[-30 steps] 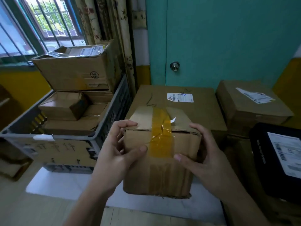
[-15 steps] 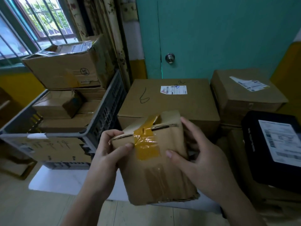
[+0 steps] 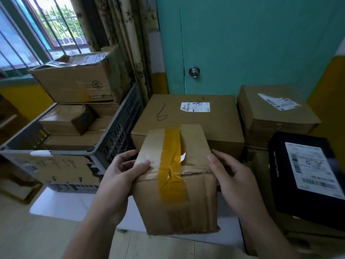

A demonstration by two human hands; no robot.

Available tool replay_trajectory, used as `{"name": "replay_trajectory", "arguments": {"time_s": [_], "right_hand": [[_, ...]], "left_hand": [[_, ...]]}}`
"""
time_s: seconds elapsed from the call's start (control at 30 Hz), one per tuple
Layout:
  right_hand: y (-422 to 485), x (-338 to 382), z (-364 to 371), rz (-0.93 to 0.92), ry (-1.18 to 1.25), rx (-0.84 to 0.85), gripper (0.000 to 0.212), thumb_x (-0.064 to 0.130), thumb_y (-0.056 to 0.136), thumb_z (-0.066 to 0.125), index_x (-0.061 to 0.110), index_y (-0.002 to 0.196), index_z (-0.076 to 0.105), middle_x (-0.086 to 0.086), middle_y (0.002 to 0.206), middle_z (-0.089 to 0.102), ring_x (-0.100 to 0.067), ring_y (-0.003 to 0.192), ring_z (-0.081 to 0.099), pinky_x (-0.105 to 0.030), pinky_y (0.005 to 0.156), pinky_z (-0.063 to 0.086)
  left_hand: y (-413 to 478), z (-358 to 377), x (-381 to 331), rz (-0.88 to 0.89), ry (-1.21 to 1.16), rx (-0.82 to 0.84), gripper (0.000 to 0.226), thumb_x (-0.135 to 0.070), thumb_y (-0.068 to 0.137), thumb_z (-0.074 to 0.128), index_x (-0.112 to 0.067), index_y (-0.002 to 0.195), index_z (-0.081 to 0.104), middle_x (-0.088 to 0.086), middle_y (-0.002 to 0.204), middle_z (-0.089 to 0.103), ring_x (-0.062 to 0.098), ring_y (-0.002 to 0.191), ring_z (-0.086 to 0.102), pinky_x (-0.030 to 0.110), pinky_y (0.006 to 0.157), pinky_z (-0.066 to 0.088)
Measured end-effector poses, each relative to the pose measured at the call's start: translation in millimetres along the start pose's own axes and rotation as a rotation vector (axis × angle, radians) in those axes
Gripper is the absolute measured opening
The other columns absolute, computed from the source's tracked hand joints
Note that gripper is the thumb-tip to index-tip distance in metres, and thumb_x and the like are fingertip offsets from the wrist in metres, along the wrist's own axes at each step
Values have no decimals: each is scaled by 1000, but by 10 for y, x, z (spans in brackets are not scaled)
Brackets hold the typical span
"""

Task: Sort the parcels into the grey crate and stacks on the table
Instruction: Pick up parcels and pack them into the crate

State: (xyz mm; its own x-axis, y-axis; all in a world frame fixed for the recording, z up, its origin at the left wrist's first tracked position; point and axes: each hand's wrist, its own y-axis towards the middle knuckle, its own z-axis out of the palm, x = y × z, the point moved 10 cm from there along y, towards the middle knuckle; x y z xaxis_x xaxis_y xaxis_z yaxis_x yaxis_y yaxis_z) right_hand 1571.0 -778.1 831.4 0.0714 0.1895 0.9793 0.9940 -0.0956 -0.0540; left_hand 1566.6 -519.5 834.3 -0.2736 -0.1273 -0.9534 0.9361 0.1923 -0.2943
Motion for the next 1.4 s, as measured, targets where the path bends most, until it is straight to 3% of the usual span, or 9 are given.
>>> {"name": "replay_trajectory", "arguments": {"time_s": [0.13, 0.27, 0.37, 0.5, 0.63, 0.87, 0.97, 1.13, 1.4], "right_hand": [[28, -39, 6, 14, -1, 42, 67, 81, 70, 55, 37, 121, 64, 13, 110, 69, -7, 103, 65, -36, 87, 56], [46, -201, 108, 155, 90, 156, 23, 26, 89, 67, 30, 107, 53, 6, 112, 59, -16, 100, 62, -40, 81, 55], [90, -231, 79, 165, 114, 93, 37, 45, 80, 70, 40, 109, 47, 12, 113, 54, -12, 100, 58, -38, 81, 54], [100, -198, 182, 132, 68, 117, 77, 64, 63, 62, 48, 135, 42, 21, 117, 52, -10, 113, 53, -44, 97, 52], [147, -263, 165, 29, -73, 57, 43, 56, 76, 70, 36, 108, 51, 10, 113, 59, -8, 100, 59, -34, 80, 55], [167, -162, 202, -78, -5, 82, 46, 64, 64, 63, 47, 104, 49, 28, 98, 61, 8, 92, 62, -15, 64, 51], [177, -133, 172, -120, -4, 37, 49, 69, 61, 60, 44, 102, 52, 25, 95, 64, 13, 89, 62, -9, 61, 51], [173, -95, 120, -188, -185, -67, 70, 79, 64, 47, 30, 113, 54, 13, 101, 65, -5, 89, 66, -24, 64, 59], [197, -96, 98, -174, -191, -61, 93, 81, 56, 57, 34, 135, 44, 23, 112, 55, -2, 101, 58, -22, 78, 56]], "left_hand": [[-43, 82, 2, -1, -16, 21, 77, -19, 65, 77, -22, 138, 53, 6, 121, 65, 26, 103, 66, 32, 71, 52], [-51, 96, 85, -51, -33, 69, 99, -5, 60, 82, -27, 148, 44, 6, 131, 62, 31, 113, 62, 45, 80, 53], [-86, 170, 88, -48, 5, 117, 68, -26, 68, 85, -30, 131, 60, 2, 120, 70, 28, 113, 64, 49, 86, 54], [-101, 165, 96, -38, 26, 34, 60, -37, 68, 85, -31, 118, 53, 4, 120, 64, 25, 109, 62, 46, 84, 54], [-82, 203, 82, -2, 53, 20, 62, -51, 67, 70, -28, 119, 48, 0, 120, 60, 20, 109, 60, 43, 84, 53], [-43, 280, 106, 62, 97, -20, 52, -81, 69, 39, -48, 109, 44, -17, 117, 49, 10, 110, 50, 38, 90, 41], [12, 239, 143, 33, 95, -66, 42, -70, 83, 47, -41, 113, 46, -6, 119, 51, 15, 111, 52, 42, 92, 45], [95, 259, 168, 18, 133, -85, 21, -44, 99, 50, -35, 116, 43, 1, 116, 50, 21, 108, 54, 41, 85, 50], [110, 371, 94, 72, 125, -82, 39, -41, 98, 54, -30, 131, 38, -3, 118, 50, 20, 107, 56, 36, 78, 50]]}}
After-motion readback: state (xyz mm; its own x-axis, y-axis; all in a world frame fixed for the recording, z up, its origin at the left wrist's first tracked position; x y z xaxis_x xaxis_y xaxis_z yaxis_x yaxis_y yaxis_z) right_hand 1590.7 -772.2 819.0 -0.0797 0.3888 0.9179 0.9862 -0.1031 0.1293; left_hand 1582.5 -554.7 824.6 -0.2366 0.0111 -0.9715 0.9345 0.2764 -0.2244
